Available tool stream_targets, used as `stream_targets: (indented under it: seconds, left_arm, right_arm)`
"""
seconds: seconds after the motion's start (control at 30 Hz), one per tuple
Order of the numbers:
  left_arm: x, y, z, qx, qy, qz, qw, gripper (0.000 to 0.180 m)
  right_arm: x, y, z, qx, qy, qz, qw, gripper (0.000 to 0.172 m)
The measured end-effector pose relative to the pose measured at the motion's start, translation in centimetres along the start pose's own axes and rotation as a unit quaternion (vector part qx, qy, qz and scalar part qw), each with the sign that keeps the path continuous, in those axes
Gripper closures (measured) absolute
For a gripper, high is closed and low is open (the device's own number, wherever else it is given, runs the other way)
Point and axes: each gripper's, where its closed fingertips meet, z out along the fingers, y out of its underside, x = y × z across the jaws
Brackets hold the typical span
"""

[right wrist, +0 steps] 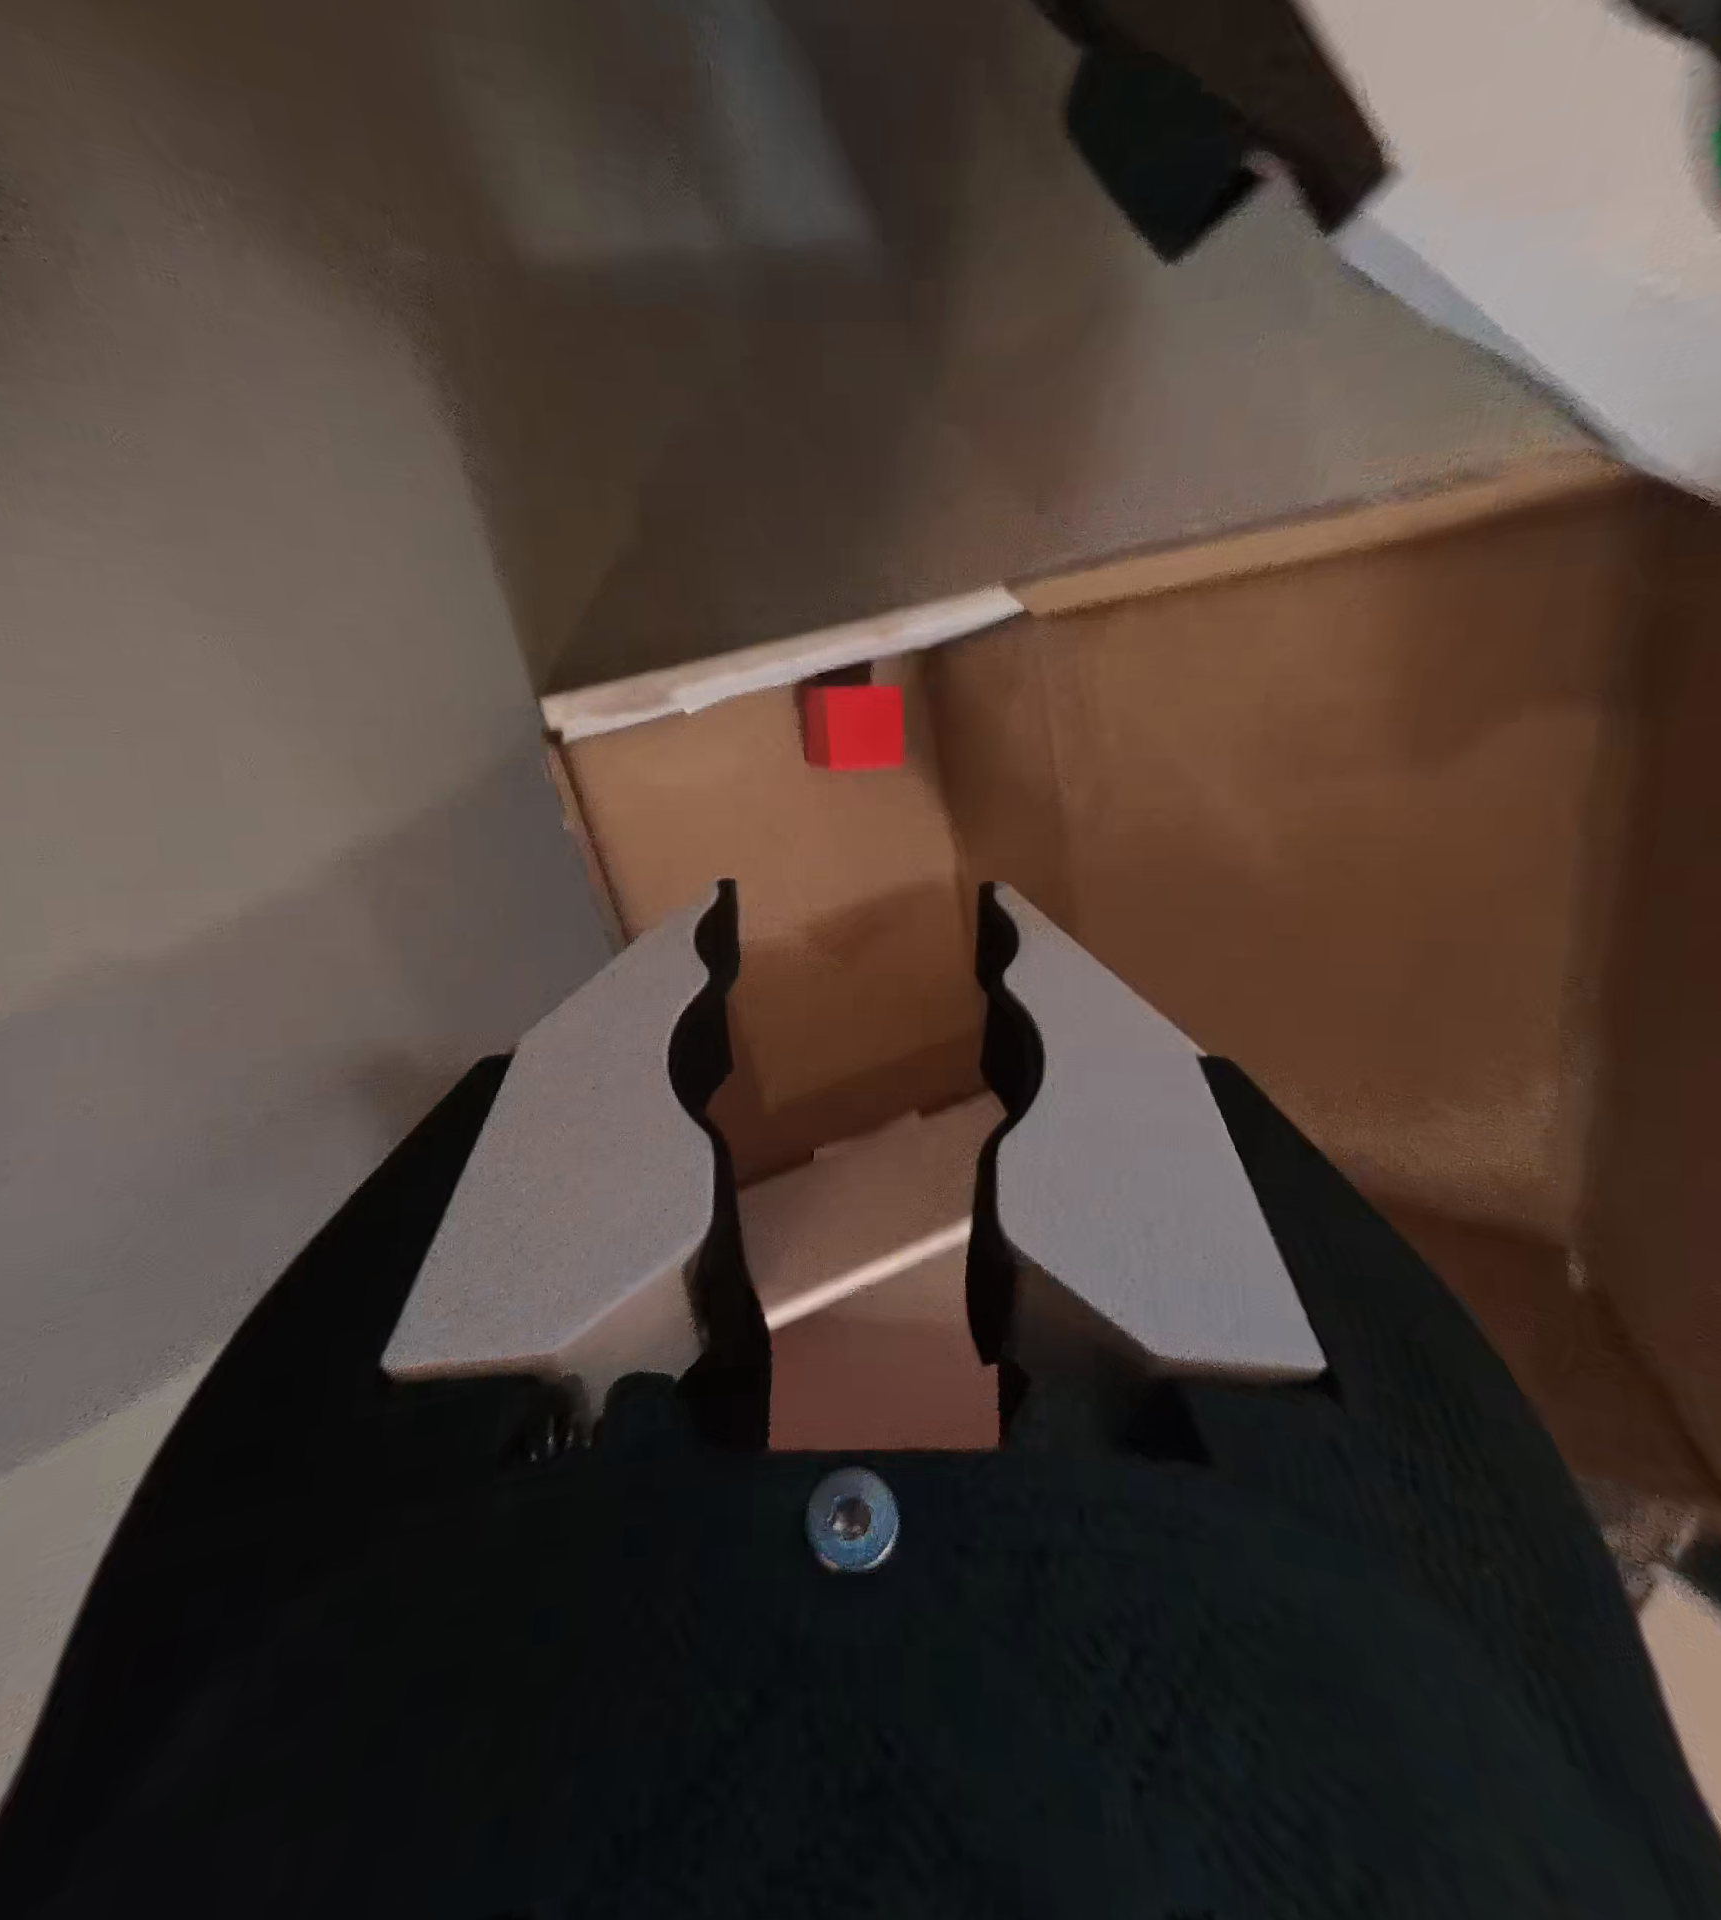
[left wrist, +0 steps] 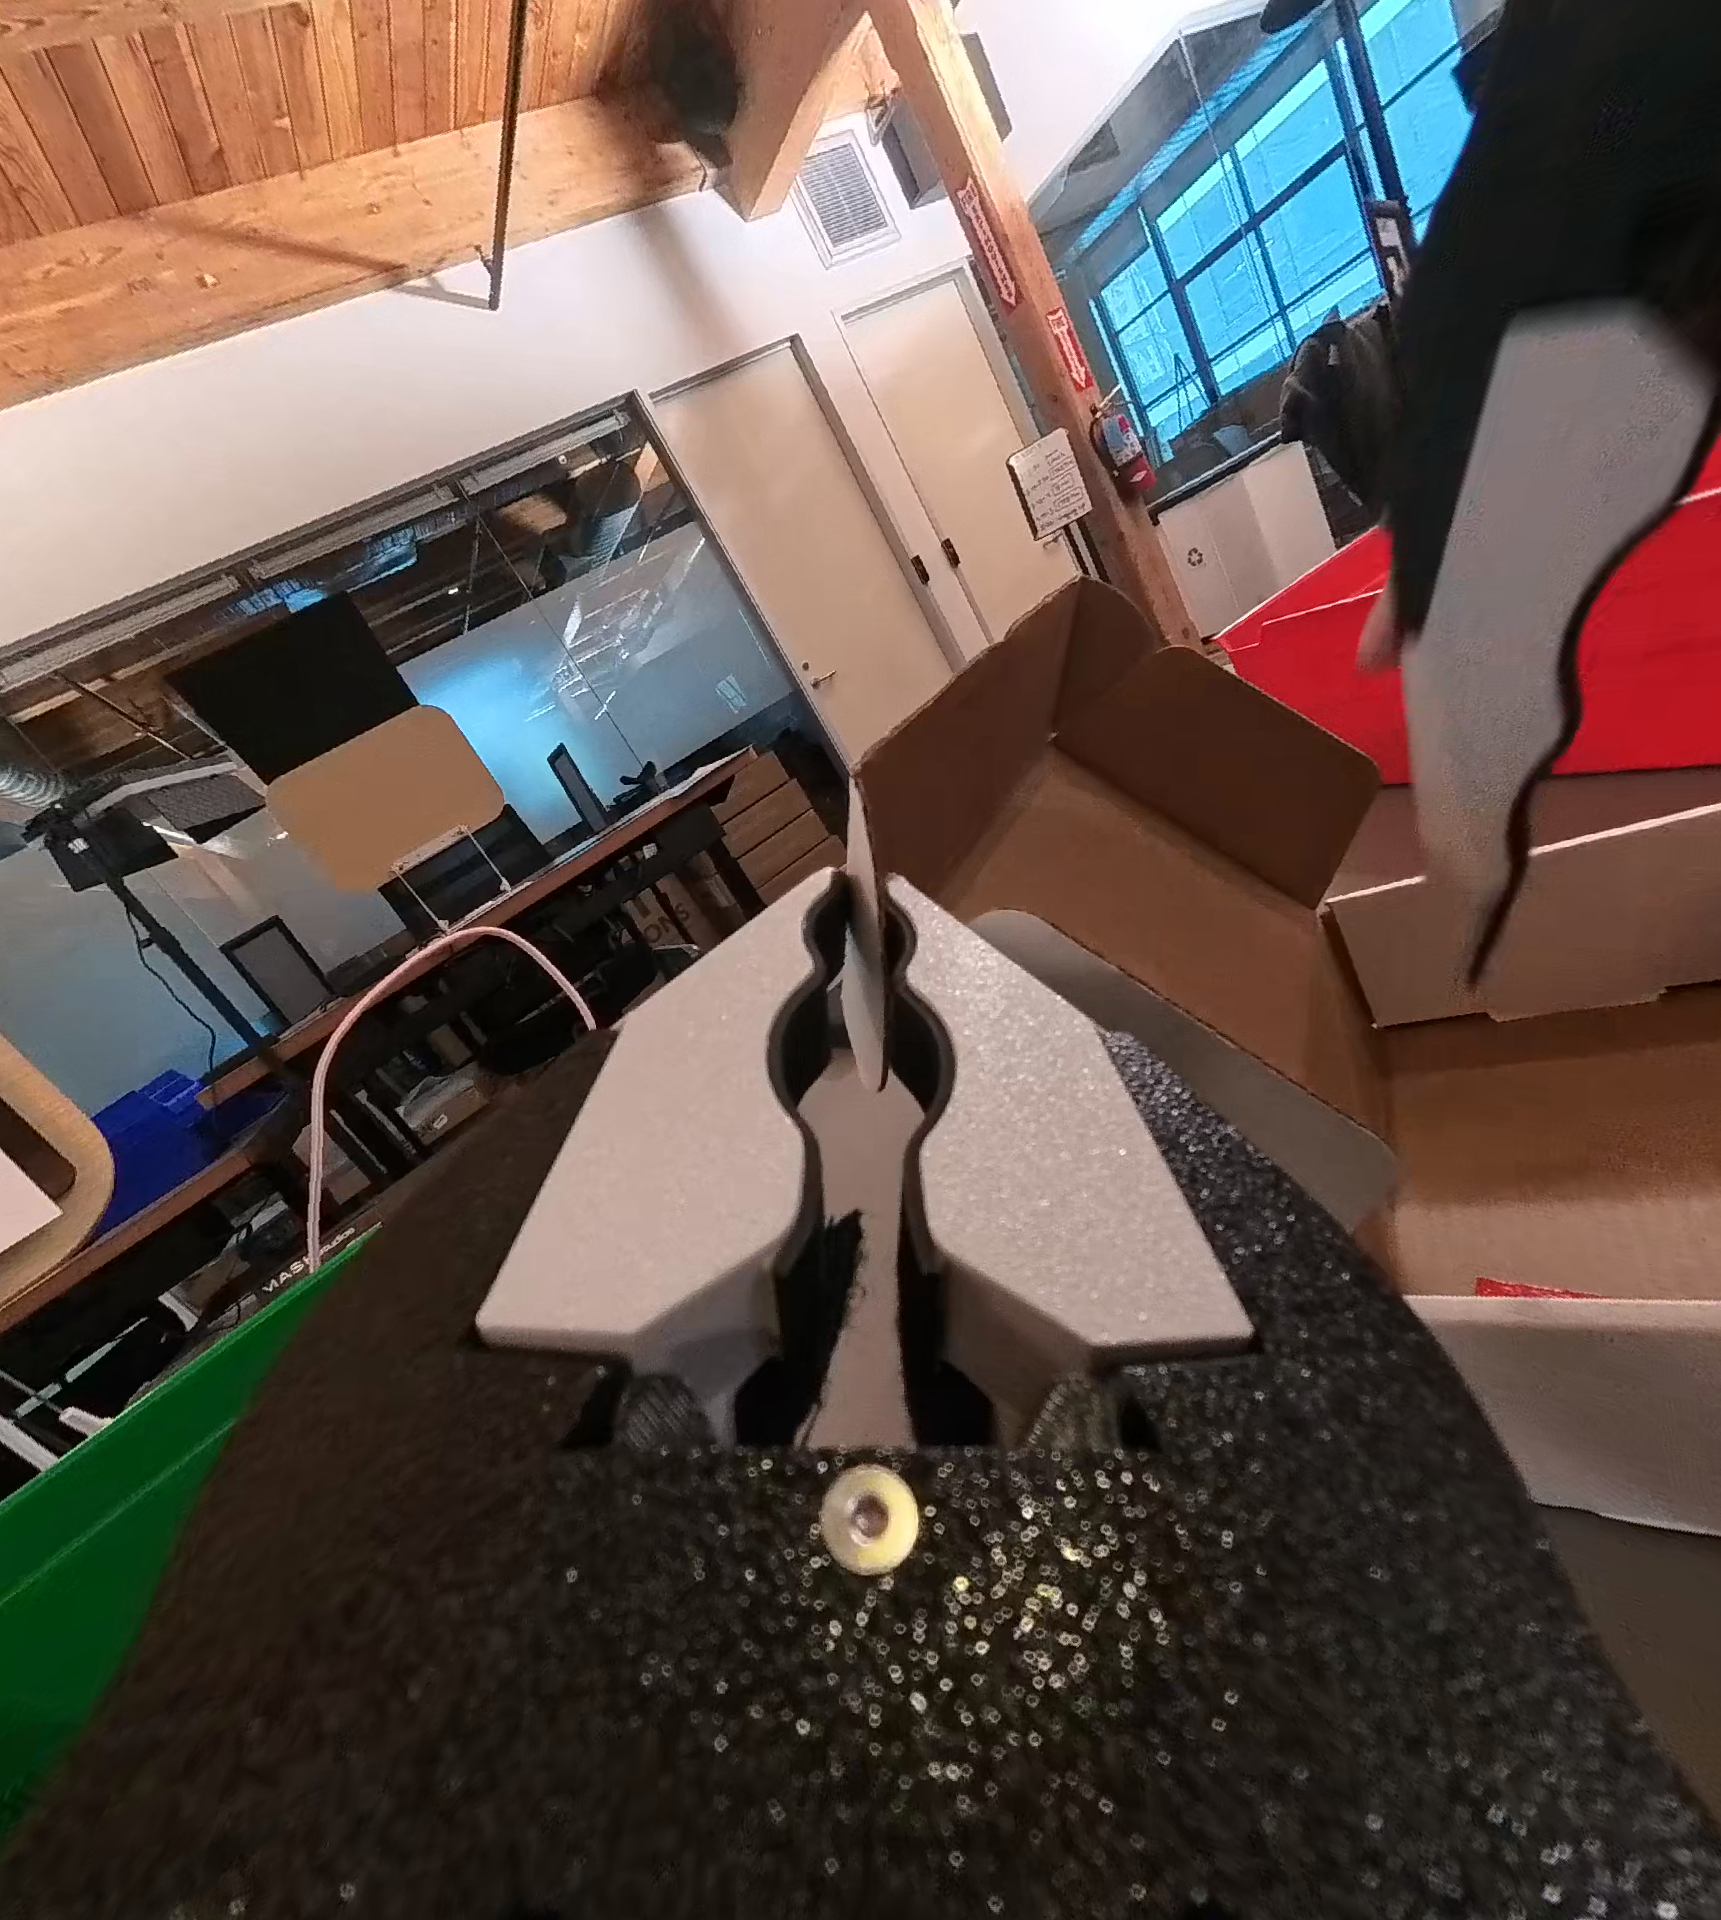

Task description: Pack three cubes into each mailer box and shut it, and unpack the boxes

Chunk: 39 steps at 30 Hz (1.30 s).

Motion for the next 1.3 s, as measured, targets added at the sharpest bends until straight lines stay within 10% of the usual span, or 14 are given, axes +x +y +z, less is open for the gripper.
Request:
stream_targets:
  seconds: [0.03, 0.3, 0.6, 0.97, 1.3]
  left_arm:
    - [0.0, 0.0, 0.0, 0.0, 0.0, 0.001, 1.0, 0.178]
    - [0.1, -0.2, 0.0, 0.003, 0.001, 0.007, 1.0, 0.178]
    - [0.0, 0.0, 0.0, 0.0, 0.001, 0.006, 1.0, 0.178]
    - [-0.2, 0.2, 0.1, 0.0, 0.0, 0.008, 1.0, 0.178]
    - [-0.1, 0.1, 0.1, 0.003, 0.001, 0.013, 1.0, 0.178]
  right_arm:
    - [-0.1, -0.3, 1.2, -0.009, -0.015, -0.007, 1.0, 0.127]
    - [-0.4, -0.2, 7.7, -0.043, -0.089, -0.034, 0.995, 0.137]
    - [0.0, 2.0, 0.1, -0.029, -0.068, 0.002, 0.997, 0.152]
    - [1.6, 20.8, -12.5, -0.207, 0.115, 0.201, 0.951, 0.152]
    - [-4.1, 31.0, -6.1, -0.255, 0.005, 0.321, 0.912, 0.152]
